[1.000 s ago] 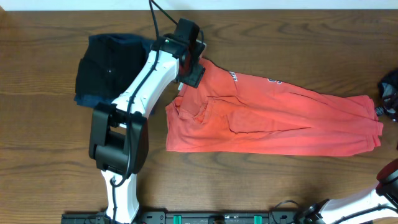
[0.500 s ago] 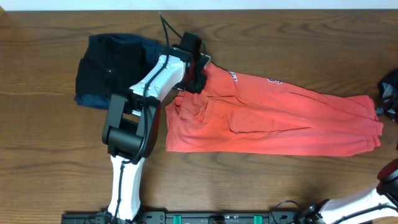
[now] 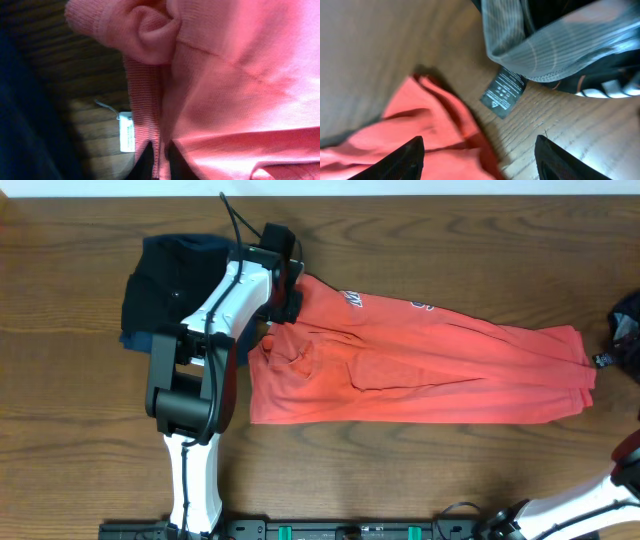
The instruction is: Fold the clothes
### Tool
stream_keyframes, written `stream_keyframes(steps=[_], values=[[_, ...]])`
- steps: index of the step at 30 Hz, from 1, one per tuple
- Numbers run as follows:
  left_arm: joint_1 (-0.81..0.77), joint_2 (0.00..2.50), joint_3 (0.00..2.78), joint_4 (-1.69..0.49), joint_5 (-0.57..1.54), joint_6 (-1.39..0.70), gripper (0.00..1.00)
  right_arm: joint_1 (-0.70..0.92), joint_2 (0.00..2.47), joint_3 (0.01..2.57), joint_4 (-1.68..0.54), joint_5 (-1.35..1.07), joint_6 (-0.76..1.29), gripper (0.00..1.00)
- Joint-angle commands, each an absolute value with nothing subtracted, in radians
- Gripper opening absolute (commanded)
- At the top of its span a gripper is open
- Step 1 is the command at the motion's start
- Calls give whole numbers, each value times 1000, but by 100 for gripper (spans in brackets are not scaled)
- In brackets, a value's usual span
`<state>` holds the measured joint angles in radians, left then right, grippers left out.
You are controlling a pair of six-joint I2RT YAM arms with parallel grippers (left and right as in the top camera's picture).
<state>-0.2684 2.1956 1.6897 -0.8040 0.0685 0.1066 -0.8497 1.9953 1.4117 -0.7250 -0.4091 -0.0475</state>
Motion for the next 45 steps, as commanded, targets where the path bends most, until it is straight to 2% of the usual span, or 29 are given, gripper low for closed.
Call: stream_keyframes(steps=[1,3,5,12,18,20,26,29,31,32,34,38,45], values=[[-273,2167,1689,-810,44,88,41,-843,2069,1409,-724,-435,-120,69],[-274,2167,1689,-810,44,88,50,-842,2103,1409,-722,-460,-156,72],[-274,2167,1689,-811,44,88,54,-838,2129,1409,-722,-481,-178,74],[-274,2167,1689,-811,44,88,56,-830,2141,1409,-784,-513,-247,71],[-274,2167,1689,-818,44,88,56,-830,2141,1409,-899,-492,-288,60],[-274,2167,1689,-823,44,88,59,-830,2141,1409,-923,-471,-278,58],[-274,2167,1689,-825,44,88,61,-817,2141,1409,-916,-525,-260,57],[-274,2167,1692,-826,44,88,61,-798,2141,1409,-905,-555,-262,43],[-274,2160,1694,-825,44,88,61,-788,2141,1409,-905,-603,-281,37],[-274,2154,1695,-825,44,88,61,-784,2141,1409,-905,-634,-298,30],[-273,2138,1695,-825,44,88,61,-782,2141,1409,-901,-644,-300,24],[-273,2078,1697,-827,43,88,61,-796,2132,1418,-909,-625,-297,3],[-273,1975,1697,-839,44,88,68,-868,2067,1444,-911,-603,-231,1]])
